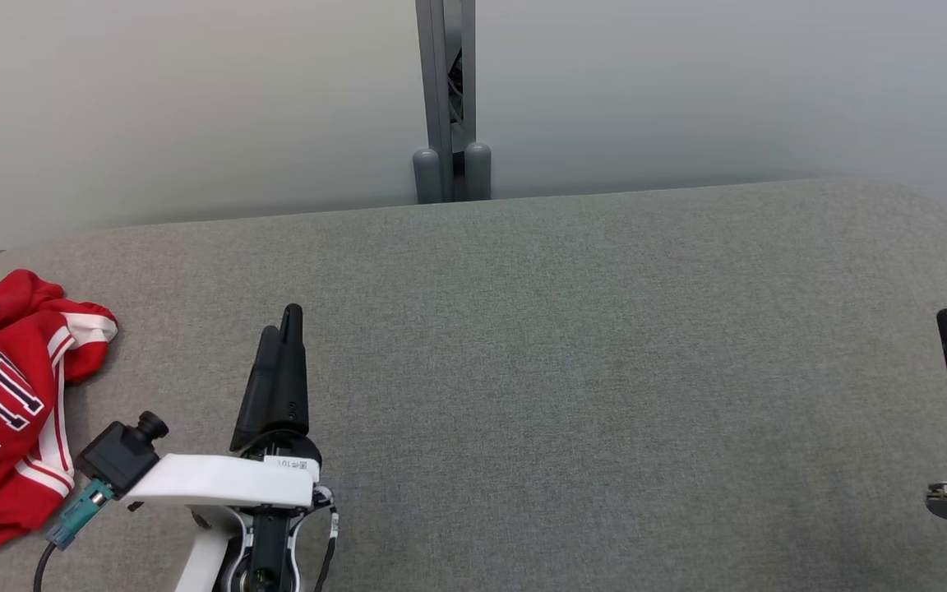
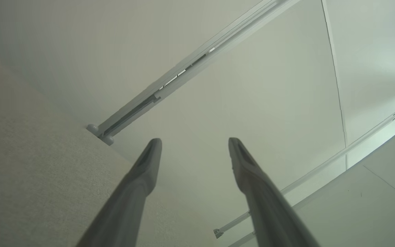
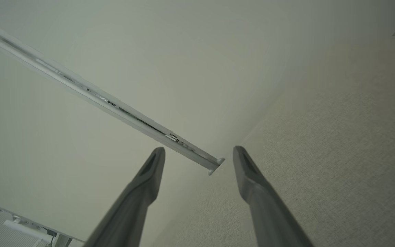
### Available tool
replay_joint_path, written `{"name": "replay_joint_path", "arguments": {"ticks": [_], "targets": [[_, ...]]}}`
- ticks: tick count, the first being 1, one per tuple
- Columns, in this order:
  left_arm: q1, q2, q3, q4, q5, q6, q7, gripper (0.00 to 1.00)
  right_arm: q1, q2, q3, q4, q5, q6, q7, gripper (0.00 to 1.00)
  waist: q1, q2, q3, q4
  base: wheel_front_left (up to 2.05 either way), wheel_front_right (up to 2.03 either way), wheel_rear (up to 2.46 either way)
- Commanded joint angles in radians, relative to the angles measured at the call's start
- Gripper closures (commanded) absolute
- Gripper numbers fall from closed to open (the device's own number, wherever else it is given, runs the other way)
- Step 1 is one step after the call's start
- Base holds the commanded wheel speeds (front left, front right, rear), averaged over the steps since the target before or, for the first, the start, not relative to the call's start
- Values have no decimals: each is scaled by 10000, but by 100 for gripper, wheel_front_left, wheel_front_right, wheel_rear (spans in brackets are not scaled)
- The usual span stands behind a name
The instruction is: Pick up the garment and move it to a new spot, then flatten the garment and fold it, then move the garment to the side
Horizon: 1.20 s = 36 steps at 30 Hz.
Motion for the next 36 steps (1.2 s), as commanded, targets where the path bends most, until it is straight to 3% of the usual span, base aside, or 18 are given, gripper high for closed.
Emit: {"name": "replay_joint_path", "arguments": {"ticks": [1,7,16,36], "targets": [[-342,41,59,-186,565,94,-29,0,-259,-240,214,-281,-699,17,-197,0,0,0,-2,-2,0,0,0],[-331,253,-4,-148,1932,338,-19,0,-209,-339,892,-410,-2398,17,-610,0,0,0,-11,-10,0,0,0],[-274,597,-14,-239,3758,749,294,0,-70,-358,1579,-269,-3900,17,-1181,0,0,0,-42,-2,0,0,0],[448,1063,439,-654,6135,1293,1094,0,193,-402,2722,249,-6343,19,-2288,0,0,0,-161,-36,0,0,0]]}}
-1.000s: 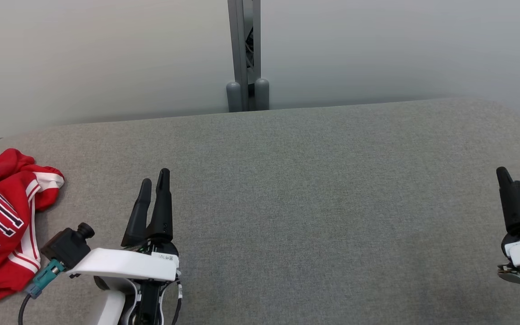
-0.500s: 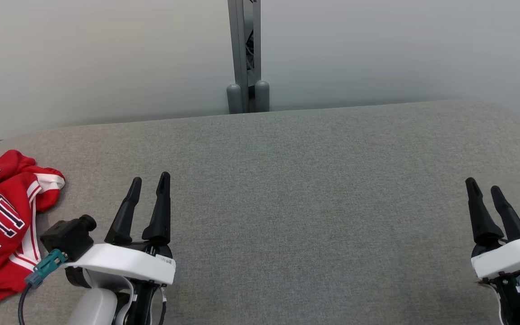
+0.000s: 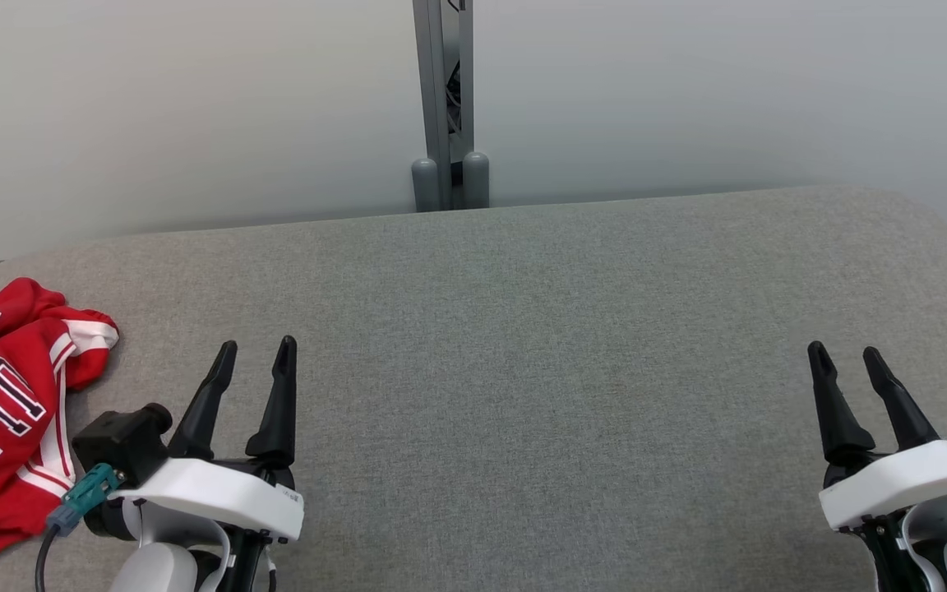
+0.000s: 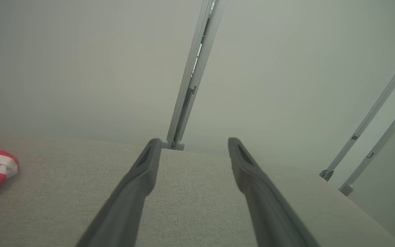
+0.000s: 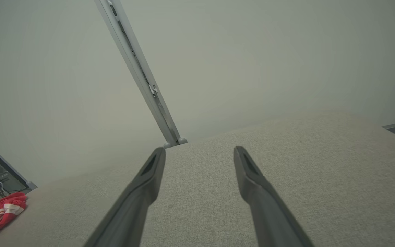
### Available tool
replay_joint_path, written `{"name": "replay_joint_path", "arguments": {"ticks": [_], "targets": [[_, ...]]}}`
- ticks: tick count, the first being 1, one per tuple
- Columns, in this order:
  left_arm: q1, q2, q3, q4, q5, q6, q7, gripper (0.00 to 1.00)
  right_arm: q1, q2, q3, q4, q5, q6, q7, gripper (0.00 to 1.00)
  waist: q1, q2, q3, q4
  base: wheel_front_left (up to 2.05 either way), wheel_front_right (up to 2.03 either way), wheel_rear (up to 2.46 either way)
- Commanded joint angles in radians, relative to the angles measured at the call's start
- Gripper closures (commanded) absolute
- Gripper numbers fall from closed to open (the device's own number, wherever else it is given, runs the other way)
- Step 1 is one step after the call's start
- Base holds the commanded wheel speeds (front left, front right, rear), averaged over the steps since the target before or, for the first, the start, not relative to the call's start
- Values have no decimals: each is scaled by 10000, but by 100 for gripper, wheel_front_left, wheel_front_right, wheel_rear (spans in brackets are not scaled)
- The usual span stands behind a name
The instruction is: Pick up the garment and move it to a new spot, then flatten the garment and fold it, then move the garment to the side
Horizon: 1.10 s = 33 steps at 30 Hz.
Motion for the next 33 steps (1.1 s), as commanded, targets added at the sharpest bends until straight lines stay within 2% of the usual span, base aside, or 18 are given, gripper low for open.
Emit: {"name": "replay_joint_path", "arguments": {"ticks": [1,12,33], "targets": [[14,95,91,-114,258,54,13,0,17,-118,111,-45,-228,17,-145,0,0,0,-6,3,0,0,0],[232,132,171,-212,1358,390,267,0,53,-31,494,134,-1257,18,-633,0,0,0,-47,42,0,0,0],[425,150,255,-274,2790,688,753,0,314,353,627,316,-2686,18,-1068,0,0,0,-98,30,0,0,0]]}}
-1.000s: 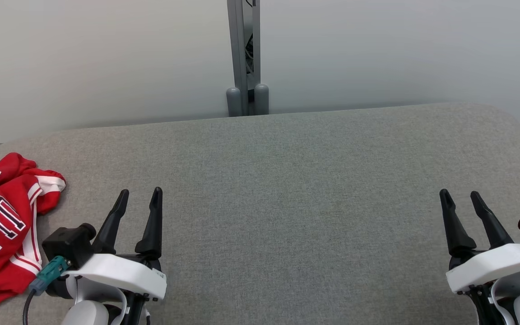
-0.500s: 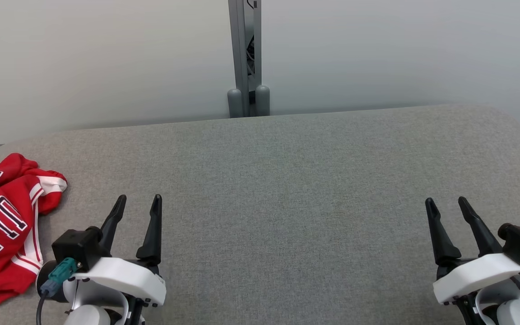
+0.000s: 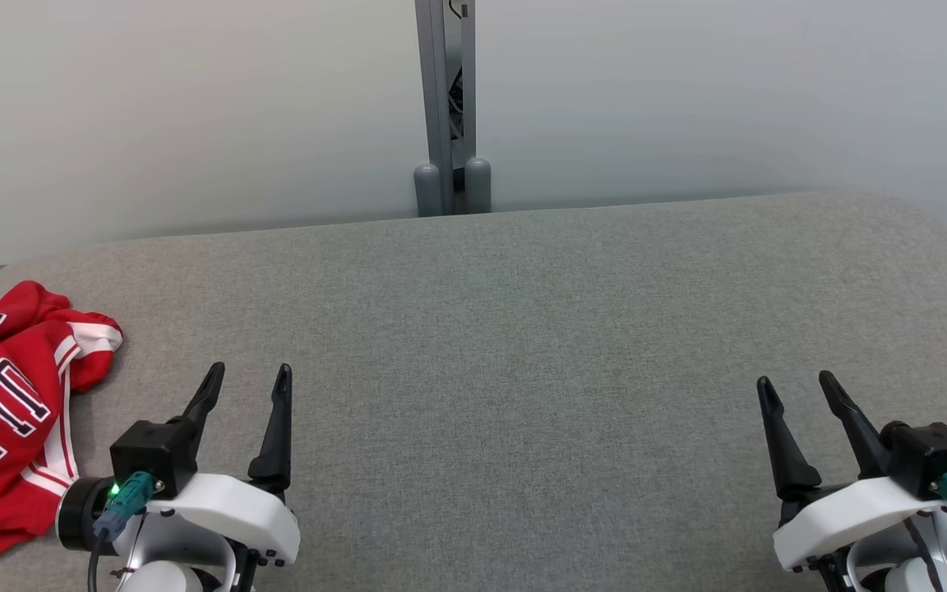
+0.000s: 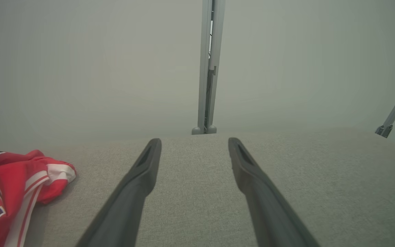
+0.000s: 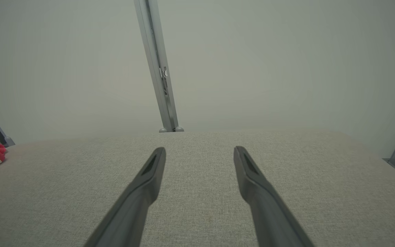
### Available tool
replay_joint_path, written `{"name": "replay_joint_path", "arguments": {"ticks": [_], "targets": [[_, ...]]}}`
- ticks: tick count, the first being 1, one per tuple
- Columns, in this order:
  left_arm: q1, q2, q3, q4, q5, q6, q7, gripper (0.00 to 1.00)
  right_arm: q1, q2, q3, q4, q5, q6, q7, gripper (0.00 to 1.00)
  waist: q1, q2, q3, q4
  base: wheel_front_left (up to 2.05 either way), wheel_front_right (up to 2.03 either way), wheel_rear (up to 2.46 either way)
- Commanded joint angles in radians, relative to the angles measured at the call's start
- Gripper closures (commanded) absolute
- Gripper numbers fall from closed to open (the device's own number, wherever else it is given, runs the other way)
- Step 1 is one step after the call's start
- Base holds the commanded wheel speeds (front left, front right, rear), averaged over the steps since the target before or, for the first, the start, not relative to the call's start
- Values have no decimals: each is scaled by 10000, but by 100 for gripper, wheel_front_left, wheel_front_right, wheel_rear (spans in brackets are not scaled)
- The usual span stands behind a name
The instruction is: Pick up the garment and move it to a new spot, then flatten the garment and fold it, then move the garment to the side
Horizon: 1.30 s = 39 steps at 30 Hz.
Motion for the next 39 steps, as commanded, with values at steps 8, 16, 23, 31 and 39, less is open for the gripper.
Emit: {"name": "replay_joint_path", "arguments": {"ticks": [8,16,23,31,39], "targets": [[103,99,119,-136,618,158,203,0,92,68,114,-27,-620,17,-321,0,0,0,-47,18,0,0,0],[97,71,134,-215,977,205,338,0,255,221,-64,50,-987,17,-548,0,0,0,-28,40,0,0,0],[79,46,157,-247,1286,287,412,0,421,329,-117,22,-1340,16,-728,0,0,0,5,22,0,0,0],[37,36,159,-152,1074,293,346,0,399,365,-163,-22,-1133,16,-735,0,0,0,41,-18,0,0,0],[-31,45,119,-55,980,319,310,0,344,373,-179,13,-962,16,-716,0,0,0,53,-13,0,0,0]]}}
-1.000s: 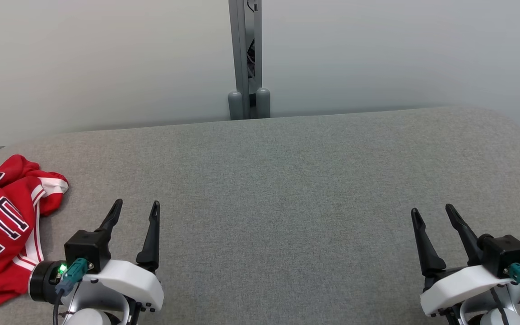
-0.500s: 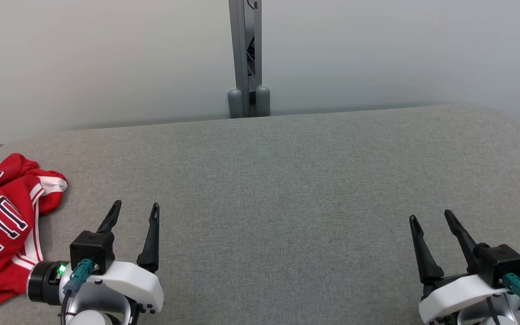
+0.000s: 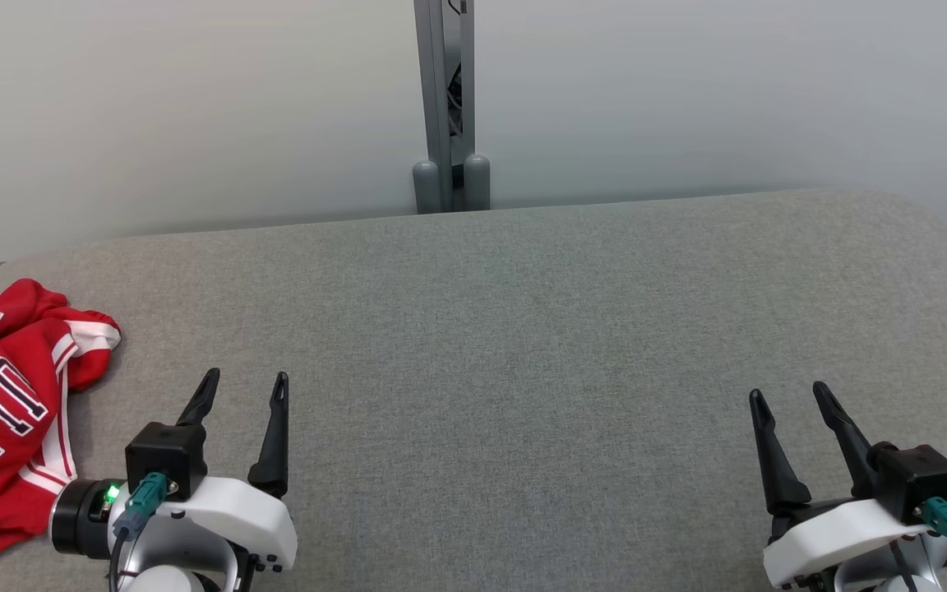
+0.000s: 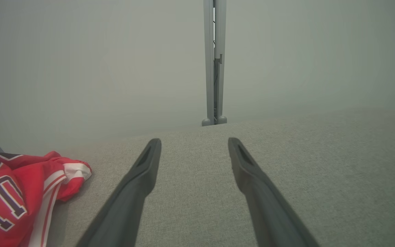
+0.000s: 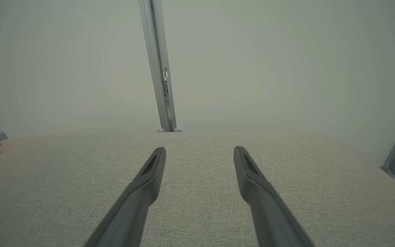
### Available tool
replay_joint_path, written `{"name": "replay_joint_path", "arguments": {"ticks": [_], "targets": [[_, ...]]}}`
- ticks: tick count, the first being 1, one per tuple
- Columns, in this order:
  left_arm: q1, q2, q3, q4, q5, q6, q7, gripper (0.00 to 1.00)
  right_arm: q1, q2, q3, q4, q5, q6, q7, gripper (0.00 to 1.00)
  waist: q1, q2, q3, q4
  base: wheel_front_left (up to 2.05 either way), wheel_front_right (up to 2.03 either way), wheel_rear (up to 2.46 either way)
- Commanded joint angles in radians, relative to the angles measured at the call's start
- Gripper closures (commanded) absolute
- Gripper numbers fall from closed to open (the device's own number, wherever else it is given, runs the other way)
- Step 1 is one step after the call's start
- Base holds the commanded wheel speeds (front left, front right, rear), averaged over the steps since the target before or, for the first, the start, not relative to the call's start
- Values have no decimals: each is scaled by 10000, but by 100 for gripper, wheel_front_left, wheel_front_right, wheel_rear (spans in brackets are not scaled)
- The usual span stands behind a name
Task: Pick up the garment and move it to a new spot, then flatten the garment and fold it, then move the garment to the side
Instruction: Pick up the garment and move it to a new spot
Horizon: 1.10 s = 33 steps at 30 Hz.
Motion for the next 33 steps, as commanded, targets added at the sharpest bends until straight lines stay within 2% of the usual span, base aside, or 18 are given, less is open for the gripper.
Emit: {"name": "replay_joint_path", "arguments": {"ticks": [1,10,16,21,33], "targets": [[-146,70,7,22,-91,40,-71,0,34,-27,-43,10,38,15,-57,0,-1,0,2,2,0,0,0],[-176,99,-50,87,-155,79,-124,0,23,-26,-55,-8,135,15,-77,0,-1,0,13,74,0,0,0],[-294,66,-43,178,-262,80,-243,0,-6,-24,-50,-75,187,15,-40,0,-1,0,-22,482,0,0,0],[-370,74,-7,281,-338,98,-329,0,6,-29,4,-167,161,13,20,0,-1,0,-55,1209,0,0,0],[-326,52,125,370,-601,218,-606,0,-121,-38,513,-371,132,8,155,0,-1,0,58,3523,0,0,0]]}}
